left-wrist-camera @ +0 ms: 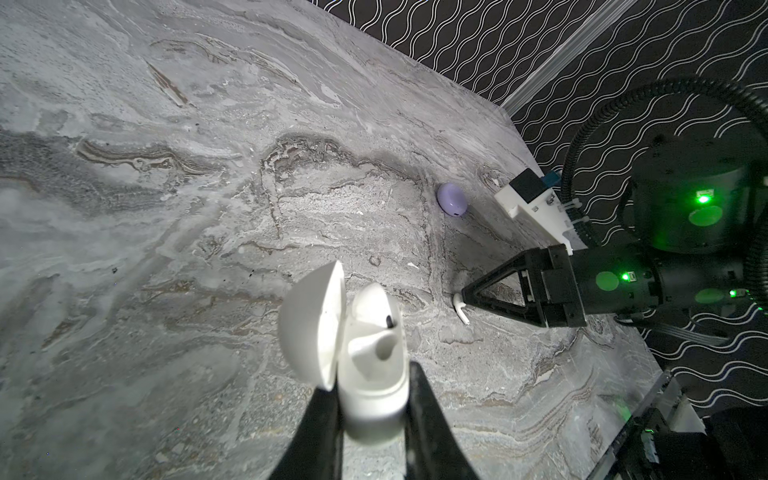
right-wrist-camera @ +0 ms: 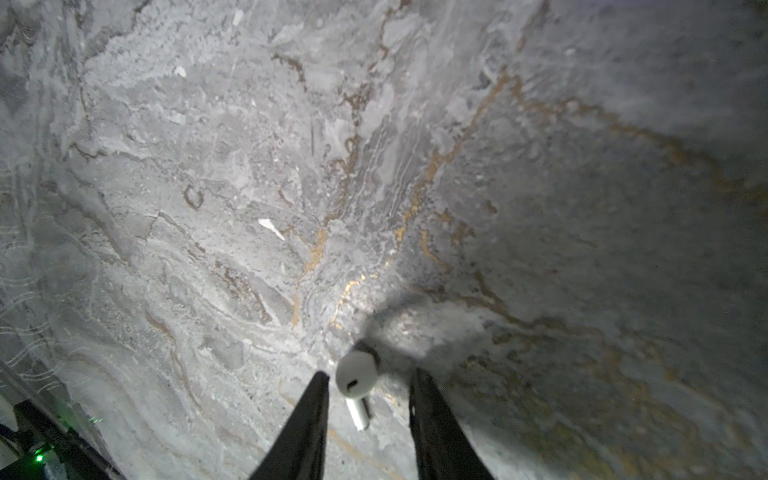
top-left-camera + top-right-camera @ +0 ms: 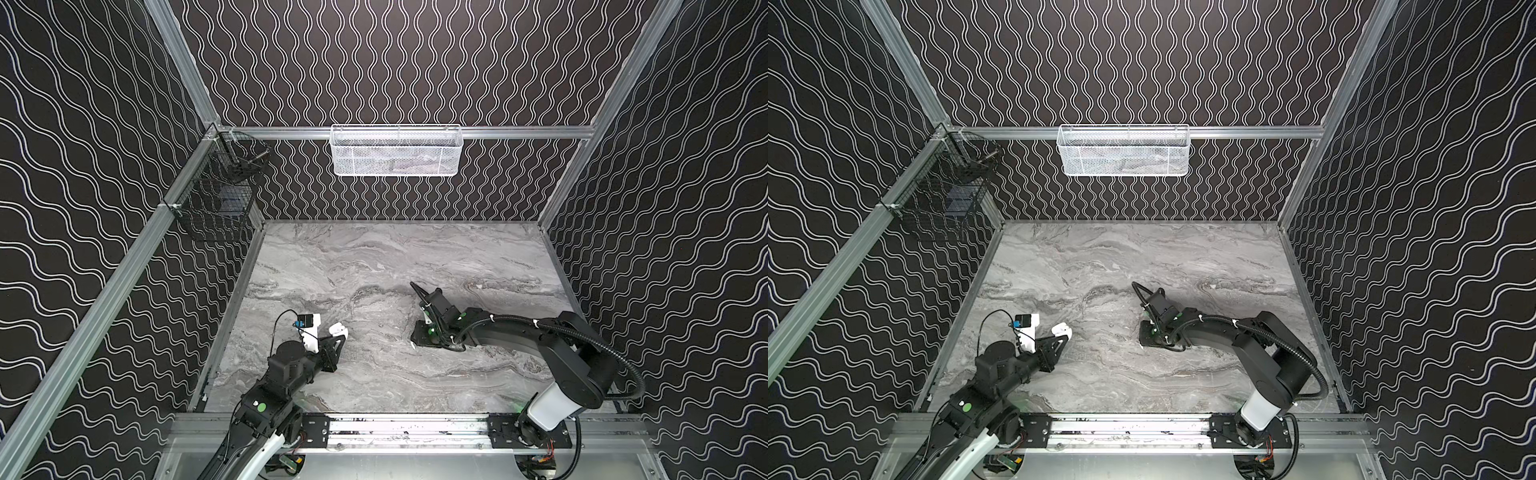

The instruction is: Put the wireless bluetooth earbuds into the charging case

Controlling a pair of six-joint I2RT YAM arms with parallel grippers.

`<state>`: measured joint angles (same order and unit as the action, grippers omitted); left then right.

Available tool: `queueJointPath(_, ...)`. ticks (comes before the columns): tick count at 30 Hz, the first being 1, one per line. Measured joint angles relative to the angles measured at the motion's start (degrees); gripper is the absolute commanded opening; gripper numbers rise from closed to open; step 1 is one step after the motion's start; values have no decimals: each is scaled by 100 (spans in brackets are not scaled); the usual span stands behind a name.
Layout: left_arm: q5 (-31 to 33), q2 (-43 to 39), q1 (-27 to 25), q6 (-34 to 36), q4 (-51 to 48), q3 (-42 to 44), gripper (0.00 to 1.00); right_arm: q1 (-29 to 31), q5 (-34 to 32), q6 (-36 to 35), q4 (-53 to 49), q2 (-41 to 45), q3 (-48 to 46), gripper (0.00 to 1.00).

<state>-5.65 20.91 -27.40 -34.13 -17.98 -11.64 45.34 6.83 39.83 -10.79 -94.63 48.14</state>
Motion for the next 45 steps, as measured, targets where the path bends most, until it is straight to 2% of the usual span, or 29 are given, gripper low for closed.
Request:
queueJointPath(11, -17, -31, 2, 0, 22, 0, 13, 229, -48, -42, -26, -343, 326, 32)
queueJointPath(25, -17, -52, 2, 2, 22, 0, 14, 535, -664, -153, -476, -527, 664, 31)
queueJointPath(38, -17, -37, 0, 2, 22, 0, 14, 761, -1233, -192, -761, -675, 896, 16)
queueJointPath(45, -17, -31, 0, 2, 24, 0, 15, 822, -1797, -140, -1272, -540, 997, 16)
